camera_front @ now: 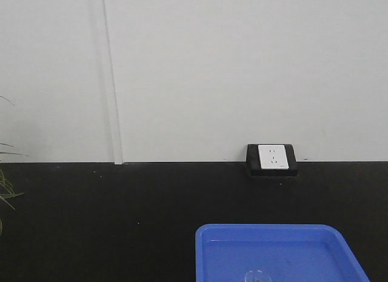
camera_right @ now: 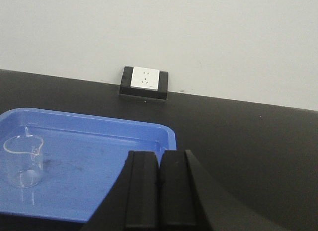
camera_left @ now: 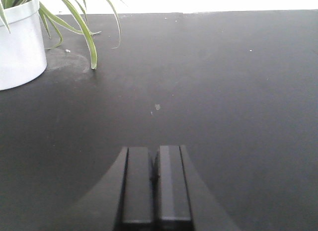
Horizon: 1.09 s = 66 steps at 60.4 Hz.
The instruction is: Move beaker to silver tray on left bench
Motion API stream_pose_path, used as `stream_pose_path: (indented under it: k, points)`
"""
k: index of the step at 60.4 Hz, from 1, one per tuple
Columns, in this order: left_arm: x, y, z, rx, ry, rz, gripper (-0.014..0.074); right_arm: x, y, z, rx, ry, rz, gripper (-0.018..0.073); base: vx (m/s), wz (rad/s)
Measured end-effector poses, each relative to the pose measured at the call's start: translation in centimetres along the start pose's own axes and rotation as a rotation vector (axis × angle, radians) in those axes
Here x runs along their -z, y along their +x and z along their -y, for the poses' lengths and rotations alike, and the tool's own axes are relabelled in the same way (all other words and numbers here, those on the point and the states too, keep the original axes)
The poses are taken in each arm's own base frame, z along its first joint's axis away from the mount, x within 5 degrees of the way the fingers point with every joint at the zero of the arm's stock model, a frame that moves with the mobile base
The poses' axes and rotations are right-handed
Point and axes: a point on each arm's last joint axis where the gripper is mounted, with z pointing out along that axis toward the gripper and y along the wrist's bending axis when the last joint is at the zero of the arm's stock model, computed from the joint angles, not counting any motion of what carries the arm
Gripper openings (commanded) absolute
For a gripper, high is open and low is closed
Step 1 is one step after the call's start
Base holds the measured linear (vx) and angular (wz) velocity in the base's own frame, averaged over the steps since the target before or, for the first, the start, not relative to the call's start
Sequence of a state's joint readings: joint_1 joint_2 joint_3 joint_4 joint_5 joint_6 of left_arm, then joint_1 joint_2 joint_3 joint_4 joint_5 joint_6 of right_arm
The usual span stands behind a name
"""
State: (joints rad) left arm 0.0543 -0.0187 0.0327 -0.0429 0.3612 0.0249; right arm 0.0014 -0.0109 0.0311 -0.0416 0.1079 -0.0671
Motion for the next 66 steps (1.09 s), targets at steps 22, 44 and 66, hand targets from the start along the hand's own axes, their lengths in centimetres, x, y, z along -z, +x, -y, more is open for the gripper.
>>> stream_pose_path:
  k: [22,44,66]
  points:
    - [0.0,0.0,0.0,0.0,0.0,0.0,0.0001,0.2,-3.0,0.3,-0.135,0.006,0.234,-0.0011,0.0,0.0]
    - [0.0,0.0,0.0,0.0,0.0,0.0,0.0001,-3.5,-7.8,0.8,-0.156,-0.001,0.071,-0.0011,0.0,0.0]
    - [0.0,0.0,0.0,0.0,0.0,0.0,0.0001,-7.5,-5.0,0.5,-0.155,-0.009,-0.182,0.0034,0.0,0.0]
